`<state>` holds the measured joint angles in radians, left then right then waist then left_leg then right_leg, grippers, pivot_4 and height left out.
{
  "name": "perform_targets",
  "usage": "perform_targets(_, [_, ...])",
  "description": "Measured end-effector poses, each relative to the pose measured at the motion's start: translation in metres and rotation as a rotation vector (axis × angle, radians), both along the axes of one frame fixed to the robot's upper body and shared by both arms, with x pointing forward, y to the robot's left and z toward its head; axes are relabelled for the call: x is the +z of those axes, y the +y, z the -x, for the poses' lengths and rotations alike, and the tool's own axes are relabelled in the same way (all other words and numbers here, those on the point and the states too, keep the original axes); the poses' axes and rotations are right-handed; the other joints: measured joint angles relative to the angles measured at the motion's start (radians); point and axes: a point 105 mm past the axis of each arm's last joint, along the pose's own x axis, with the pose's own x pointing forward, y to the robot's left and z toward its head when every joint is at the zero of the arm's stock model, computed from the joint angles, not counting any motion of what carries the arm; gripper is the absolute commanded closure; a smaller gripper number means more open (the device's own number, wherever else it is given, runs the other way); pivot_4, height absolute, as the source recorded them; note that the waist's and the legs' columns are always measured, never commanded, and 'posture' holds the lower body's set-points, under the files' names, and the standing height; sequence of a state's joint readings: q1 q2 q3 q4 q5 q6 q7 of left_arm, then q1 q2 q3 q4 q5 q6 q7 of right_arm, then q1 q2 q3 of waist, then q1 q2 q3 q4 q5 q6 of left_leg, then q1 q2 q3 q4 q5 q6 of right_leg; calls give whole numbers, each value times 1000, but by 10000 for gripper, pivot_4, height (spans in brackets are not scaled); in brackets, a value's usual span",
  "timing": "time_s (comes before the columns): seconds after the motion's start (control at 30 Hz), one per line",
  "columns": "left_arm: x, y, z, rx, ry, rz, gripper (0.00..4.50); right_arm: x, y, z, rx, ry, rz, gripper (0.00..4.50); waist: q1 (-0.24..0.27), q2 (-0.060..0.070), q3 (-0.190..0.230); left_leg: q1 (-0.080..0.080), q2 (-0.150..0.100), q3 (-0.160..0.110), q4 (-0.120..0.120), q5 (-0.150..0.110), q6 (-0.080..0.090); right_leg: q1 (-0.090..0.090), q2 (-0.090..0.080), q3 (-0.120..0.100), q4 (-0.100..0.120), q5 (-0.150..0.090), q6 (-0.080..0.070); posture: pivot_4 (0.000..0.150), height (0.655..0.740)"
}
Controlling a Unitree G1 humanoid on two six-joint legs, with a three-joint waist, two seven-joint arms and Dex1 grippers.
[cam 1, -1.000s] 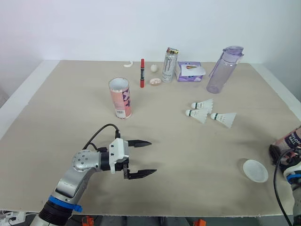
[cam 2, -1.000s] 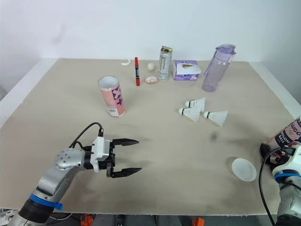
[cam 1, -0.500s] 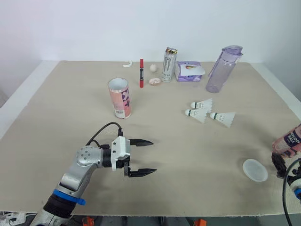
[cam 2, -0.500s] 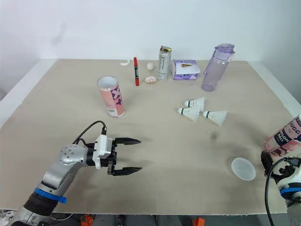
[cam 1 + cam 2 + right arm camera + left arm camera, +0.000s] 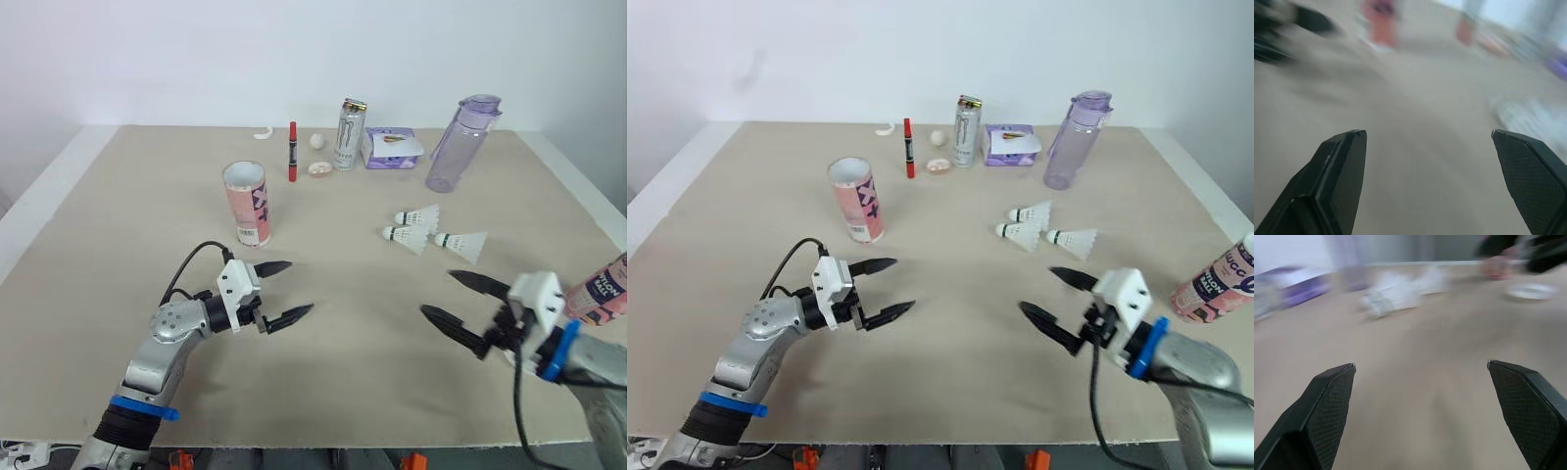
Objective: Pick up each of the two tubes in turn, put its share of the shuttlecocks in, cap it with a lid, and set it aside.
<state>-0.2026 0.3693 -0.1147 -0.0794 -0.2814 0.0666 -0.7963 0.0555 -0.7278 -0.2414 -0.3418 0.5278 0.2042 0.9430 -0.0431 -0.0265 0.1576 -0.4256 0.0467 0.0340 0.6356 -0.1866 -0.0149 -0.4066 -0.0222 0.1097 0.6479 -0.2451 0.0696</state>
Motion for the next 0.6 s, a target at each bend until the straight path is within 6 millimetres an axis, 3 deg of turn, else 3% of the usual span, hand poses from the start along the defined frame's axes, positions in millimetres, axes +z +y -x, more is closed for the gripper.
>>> perform_targets(0.03, [-1, 2, -1, 14, 4, -1, 0, 0, 2, 0, 12, 1, 1, 895, 3, 0, 0, -1, 0, -1, 0, 0, 0, 0, 0, -1, 0, -1, 0, 1500, 7400])
perform_targets(0.07, [-7, 21, -13, 184, 41, -4, 0, -3, 21, -12, 137, 16, 14, 895, 8, 0, 0, -4, -1, -2, 0, -2, -3, -1, -1, -1, 0, 1, 3, 1500, 7400])
perform_targets(0.33, [-13, 45, -26, 332, 66, 33, 0, -3, 50, -31, 282, 26, -21, 895, 17, -1, 0, -4, -1, -6, 0, -3, -6, -1, 1, -5, 0, 0, 2, 1500, 7400])
perform_targets(0.6, [-2, 61, -53, 377, 74, 79, 0, -8, 56, -43, 297, 14, 2, 895, 20, -1, 0, -5, -1, -6, 1, -3, -6, 0, 1, -6, 0, 1, 2, 1500, 7400])
